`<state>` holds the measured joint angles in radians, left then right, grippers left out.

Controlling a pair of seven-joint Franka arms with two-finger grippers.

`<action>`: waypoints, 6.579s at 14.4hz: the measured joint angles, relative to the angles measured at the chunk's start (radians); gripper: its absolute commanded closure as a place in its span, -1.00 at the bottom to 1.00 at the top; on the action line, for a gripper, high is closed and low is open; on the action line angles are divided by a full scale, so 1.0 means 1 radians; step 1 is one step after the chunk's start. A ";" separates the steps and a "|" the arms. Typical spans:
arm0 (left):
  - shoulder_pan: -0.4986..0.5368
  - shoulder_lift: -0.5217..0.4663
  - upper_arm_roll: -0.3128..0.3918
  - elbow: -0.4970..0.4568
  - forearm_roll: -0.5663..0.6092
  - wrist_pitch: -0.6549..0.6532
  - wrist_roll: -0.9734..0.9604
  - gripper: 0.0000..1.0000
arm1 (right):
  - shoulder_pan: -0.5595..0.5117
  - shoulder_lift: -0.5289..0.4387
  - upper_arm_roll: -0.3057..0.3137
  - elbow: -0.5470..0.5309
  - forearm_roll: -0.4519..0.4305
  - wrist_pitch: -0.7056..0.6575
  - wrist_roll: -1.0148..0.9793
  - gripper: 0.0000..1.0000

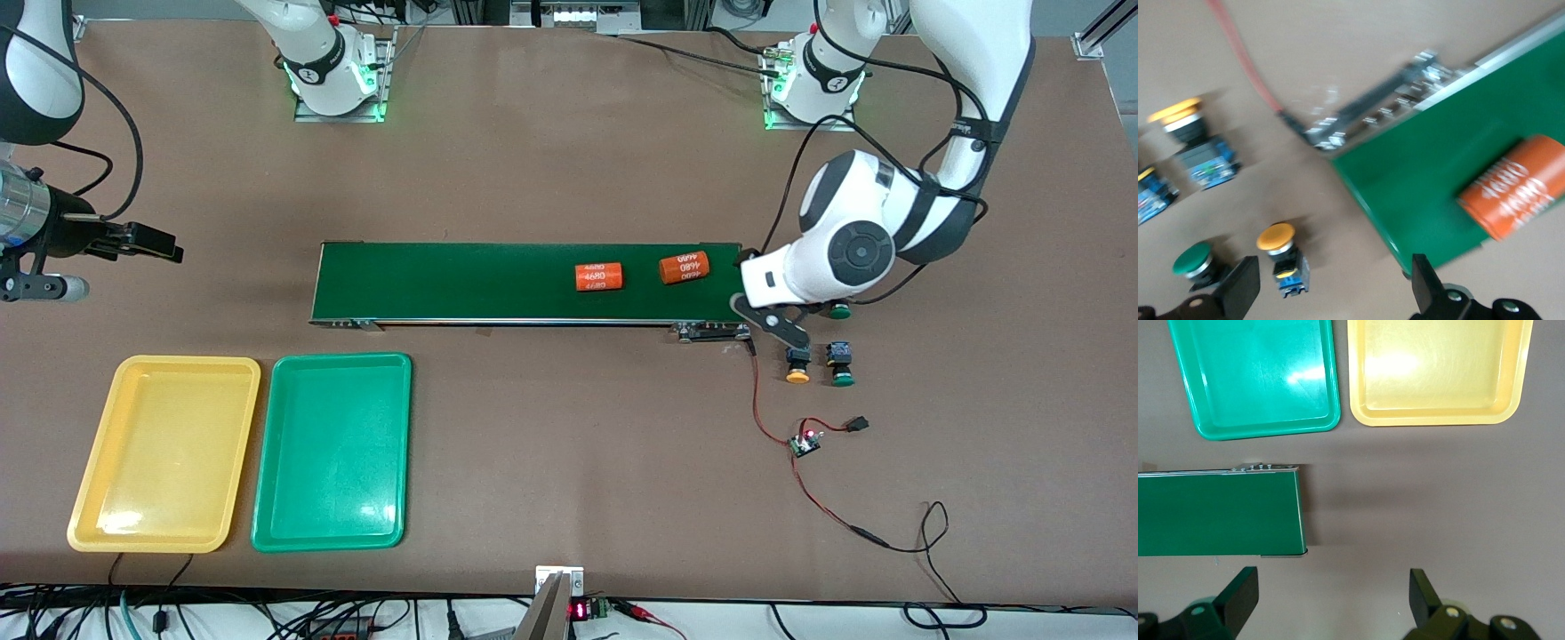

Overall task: Sort buttons by color to trays
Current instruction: 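Grasp a yellow-cap button and set it on the belt, then grasp the second yellow button while the right gripper approaches the belt, then place the yellow button on the belt while the right gripper hovers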

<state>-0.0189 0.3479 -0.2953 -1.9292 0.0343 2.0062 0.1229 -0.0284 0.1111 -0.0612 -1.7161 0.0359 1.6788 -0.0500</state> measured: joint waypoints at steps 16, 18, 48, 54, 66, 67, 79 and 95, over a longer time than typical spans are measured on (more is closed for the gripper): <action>-0.001 0.200 0.166 -0.060 0.000 0.432 -0.112 0.28 | 0.000 0.002 0.001 0.000 0.000 0.000 0.000 -1.00; -0.005 0.199 0.166 -0.061 0.000 0.432 -0.117 0.50 | 0.000 0.002 0.001 0.000 0.000 0.000 0.000 -1.00; -0.007 -0.028 -0.057 -0.019 -0.033 -0.015 -0.704 -1.00 | 0.000 0.003 0.002 -0.001 0.000 -0.001 0.000 -1.00; 0.008 -0.018 0.076 -0.103 -0.033 -0.065 -0.300 -1.00 | 0.002 0.003 0.003 -0.004 0.001 -0.002 0.000 -1.00; 0.012 -0.008 0.094 -0.378 0.049 0.339 -0.124 0.26 | 0.031 -0.222 0.015 -0.411 0.008 0.249 0.022 -1.00; 0.012 -0.005 0.098 -0.381 0.049 0.342 -0.124 0.46 | 0.052 -0.230 0.016 -0.421 0.010 0.261 0.050 -1.00; 0.013 -0.071 0.063 -0.129 -0.116 -0.014 -0.152 0.79 | 0.459 -0.111 0.027 -0.443 0.067 0.510 0.482 -1.00; -0.017 -0.002 -0.094 -0.058 -0.270 0.098 -0.415 -1.00 | 0.593 -0.036 0.023 -0.442 0.068 0.599 0.588 -1.00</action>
<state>-0.0358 0.3455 -0.3889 -1.9874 -0.2359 2.1042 -0.2919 0.5649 0.0749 -0.0385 -2.1580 0.1041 2.2779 0.5376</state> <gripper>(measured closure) 0.093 0.000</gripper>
